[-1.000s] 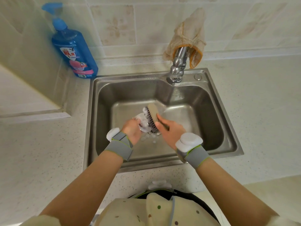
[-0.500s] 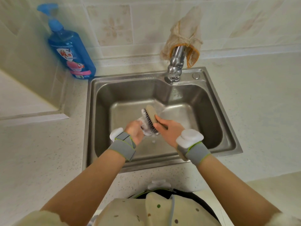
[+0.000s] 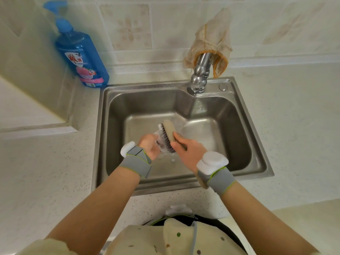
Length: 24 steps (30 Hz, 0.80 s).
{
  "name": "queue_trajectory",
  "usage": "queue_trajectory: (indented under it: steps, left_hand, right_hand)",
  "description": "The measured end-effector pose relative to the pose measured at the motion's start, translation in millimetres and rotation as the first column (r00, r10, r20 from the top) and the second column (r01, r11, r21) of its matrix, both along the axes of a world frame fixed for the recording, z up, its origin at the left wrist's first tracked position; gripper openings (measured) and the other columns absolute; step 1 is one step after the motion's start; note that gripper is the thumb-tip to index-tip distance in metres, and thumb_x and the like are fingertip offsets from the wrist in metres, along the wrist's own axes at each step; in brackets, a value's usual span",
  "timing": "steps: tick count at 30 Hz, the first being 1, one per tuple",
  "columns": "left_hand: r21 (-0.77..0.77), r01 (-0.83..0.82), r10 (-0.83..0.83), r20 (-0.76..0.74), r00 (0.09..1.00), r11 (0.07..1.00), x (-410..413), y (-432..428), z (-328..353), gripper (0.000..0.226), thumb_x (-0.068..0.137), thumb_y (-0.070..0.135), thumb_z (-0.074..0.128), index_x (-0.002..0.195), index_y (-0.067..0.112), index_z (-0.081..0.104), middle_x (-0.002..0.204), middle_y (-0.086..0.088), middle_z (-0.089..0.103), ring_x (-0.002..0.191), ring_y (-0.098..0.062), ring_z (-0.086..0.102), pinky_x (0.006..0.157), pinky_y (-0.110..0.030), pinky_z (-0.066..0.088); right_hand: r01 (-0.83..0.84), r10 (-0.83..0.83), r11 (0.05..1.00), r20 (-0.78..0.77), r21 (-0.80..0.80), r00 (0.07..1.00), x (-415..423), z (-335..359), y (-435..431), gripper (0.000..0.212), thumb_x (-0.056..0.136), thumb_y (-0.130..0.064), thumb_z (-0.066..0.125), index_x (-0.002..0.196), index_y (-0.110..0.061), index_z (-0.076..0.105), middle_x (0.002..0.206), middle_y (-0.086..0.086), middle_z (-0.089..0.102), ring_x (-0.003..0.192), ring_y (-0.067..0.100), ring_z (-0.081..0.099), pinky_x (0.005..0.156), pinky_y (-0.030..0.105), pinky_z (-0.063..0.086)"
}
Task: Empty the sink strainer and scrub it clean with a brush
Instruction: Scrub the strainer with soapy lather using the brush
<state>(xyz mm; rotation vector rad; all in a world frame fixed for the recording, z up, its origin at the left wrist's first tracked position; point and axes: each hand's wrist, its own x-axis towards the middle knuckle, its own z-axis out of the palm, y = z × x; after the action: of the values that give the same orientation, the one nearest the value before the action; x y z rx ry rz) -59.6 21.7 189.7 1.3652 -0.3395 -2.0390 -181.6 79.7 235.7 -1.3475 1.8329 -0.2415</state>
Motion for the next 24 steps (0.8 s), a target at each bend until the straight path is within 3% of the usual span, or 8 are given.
queue_trajectory:
  steps: [1, 4, 5, 8, 12, 17, 21, 24]
  left_hand:
    - [0.003, 0.029, -0.029, -0.024, 0.999, 1.000, -0.5, 2.7, 5.1, 0.032, 0.079, -0.002, 0.029, 0.073, 0.000, 0.061, 0.059, -0.011, 0.065, 0.052, -0.018, 0.063, 0.056, -0.022, 0.053]
    - [0.036, -0.068, 0.067, 0.046, 0.997, 0.997, 4.0, -9.4, -1.5, 0.033, 0.093, -0.002, 0.021, 0.086, -0.001, 0.053, 0.079, -0.014, 0.054, 0.076, -0.021, 0.054, 0.086, -0.031, 0.040]
    - [0.046, -0.096, 0.092, 0.081, 0.992, 0.994, 6.3, -15.4, -6.2, 0.033, 0.096, 0.001, 0.021, 0.082, 0.001, 0.051, 0.081, -0.013, 0.050, 0.075, -0.021, 0.051, 0.087, -0.034, 0.038]
    - [0.029, -0.056, 0.052, 0.127, 0.990, 0.998, 3.2, -14.2, -5.8, 0.036, 0.093, -0.002, 0.019, 0.076, 0.001, 0.051, 0.077, -0.015, 0.054, 0.068, -0.024, 0.052, 0.068, -0.034, 0.048]
    - [0.033, -0.098, 0.092, 0.135, 0.987, 0.995, -2.6, -13.0, -6.6, 0.033, 0.096, 0.000, 0.021, 0.080, 0.001, 0.050, 0.082, -0.013, 0.050, 0.074, -0.022, 0.049, 0.087, -0.035, 0.038]
    - [0.054, -0.038, 0.037, 0.022, 0.999, 0.998, -9.0, -5.9, 2.8, 0.035, 0.086, -0.004, 0.024, 0.071, 0.001, 0.055, 0.074, -0.014, 0.053, 0.065, -0.022, 0.048, 0.072, -0.035, 0.046]
    - [0.059, -0.100, 0.098, 0.049, 0.994, 0.993, -6.9, -10.3, -2.1, 0.038, 0.096, 0.003, 0.019, 0.076, 0.002, 0.051, 0.063, -0.014, 0.062, 0.070, -0.021, 0.048, 0.085, -0.035, 0.038]
    - [0.021, -0.097, 0.096, 0.030, 0.995, 0.995, -2.1, -14.8, 0.5, 0.040, 0.092, 0.001, 0.021, 0.070, 0.002, 0.054, 0.063, -0.018, 0.060, 0.064, -0.025, 0.052, 0.068, -0.033, 0.046]
  right_hand:
    - [0.014, -0.014, 1.000, -0.001, -0.012, 1.000, -1.0, -0.3, -6.1, 0.046, 0.096, -0.041, 0.044, 0.141, -0.035, 0.038, 0.140, 0.002, 0.053, 0.128, 0.028, 0.050, 0.104, 0.029, 0.040]
    - [0.070, -0.069, 0.997, -0.030, 0.028, 0.997, -10.3, -2.8, -15.2, 0.046, 0.096, -0.040, 0.043, 0.142, -0.032, 0.039, 0.143, 0.005, 0.050, 0.131, 0.028, 0.047, 0.104, 0.028, 0.037]
    - [0.056, -0.055, 0.998, -0.031, 0.031, 0.998, -9.3, -3.1, -12.3, 0.046, 0.096, -0.040, 0.043, 0.142, -0.032, 0.039, 0.142, 0.005, 0.051, 0.129, 0.028, 0.048, 0.104, 0.028, 0.038]
    - [0.026, -0.026, 0.999, 0.019, -0.026, 0.999, 1.4, -0.1, -5.7, 0.047, 0.096, -0.041, 0.044, 0.142, -0.034, 0.038, 0.139, 0.002, 0.054, 0.127, 0.027, 0.051, 0.101, 0.027, 0.040]
    - [0.111, -0.111, 0.994, -0.009, 0.015, 0.994, -11.5, 1.2, -15.4, 0.046, 0.096, -0.039, 0.044, 0.141, -0.032, 0.039, 0.142, 0.003, 0.051, 0.129, 0.027, 0.049, 0.102, 0.026, 0.038]
    - [0.079, -0.078, 0.995, 0.035, -0.056, 0.996, -0.6, 4.7, -7.5, 0.046, 0.095, -0.041, 0.046, 0.140, -0.034, 0.041, 0.139, 0.001, 0.054, 0.128, 0.024, 0.050, 0.103, 0.026, 0.039]
    - [0.107, -0.107, 0.994, 0.008, -0.003, 0.994, -14.1, 5.0, -16.3, 0.046, 0.096, -0.036, 0.047, 0.140, -0.028, 0.042, 0.143, 0.003, 0.050, 0.133, 0.022, 0.046, 0.103, 0.023, 0.035]
    - [0.014, -0.014, 1.000, 0.025, -0.026, 1.000, -1.4, 8.0, -8.4, 0.046, 0.095, -0.038, 0.047, 0.141, -0.031, 0.041, 0.142, 0.001, 0.051, 0.131, 0.022, 0.048, 0.103, 0.023, 0.036]
